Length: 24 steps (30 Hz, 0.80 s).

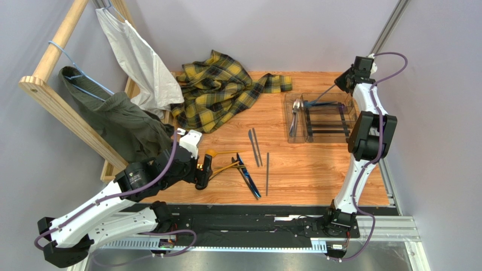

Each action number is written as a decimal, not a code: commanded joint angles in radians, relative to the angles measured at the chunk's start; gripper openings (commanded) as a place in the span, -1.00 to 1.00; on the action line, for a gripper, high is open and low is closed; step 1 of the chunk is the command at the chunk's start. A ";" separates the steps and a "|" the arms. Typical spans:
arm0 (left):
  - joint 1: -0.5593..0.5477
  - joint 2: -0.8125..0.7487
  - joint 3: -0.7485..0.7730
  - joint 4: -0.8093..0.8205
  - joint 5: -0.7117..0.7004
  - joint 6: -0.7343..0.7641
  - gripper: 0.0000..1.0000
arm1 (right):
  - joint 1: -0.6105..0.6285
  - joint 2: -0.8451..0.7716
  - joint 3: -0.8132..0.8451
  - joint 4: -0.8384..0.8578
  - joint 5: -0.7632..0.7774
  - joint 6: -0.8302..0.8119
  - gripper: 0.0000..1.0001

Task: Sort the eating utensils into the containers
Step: Place the spoon in the storage box.

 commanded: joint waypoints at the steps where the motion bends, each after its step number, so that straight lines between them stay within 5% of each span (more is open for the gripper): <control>1: -0.003 -0.006 -0.003 0.028 0.005 0.017 0.98 | -0.006 -0.014 -0.029 0.044 -0.008 0.022 -0.99; 10: -0.003 0.004 -0.003 0.030 0.015 0.019 0.98 | -0.019 -0.048 -0.123 0.060 -0.065 0.027 -0.73; 18: -0.003 0.010 -0.003 0.031 0.016 0.020 0.98 | -0.032 -0.101 -0.138 0.024 -0.056 0.029 0.07; 24: -0.003 0.028 -0.002 0.030 0.011 0.020 0.98 | -0.035 -0.210 -0.185 0.041 -0.059 0.047 0.28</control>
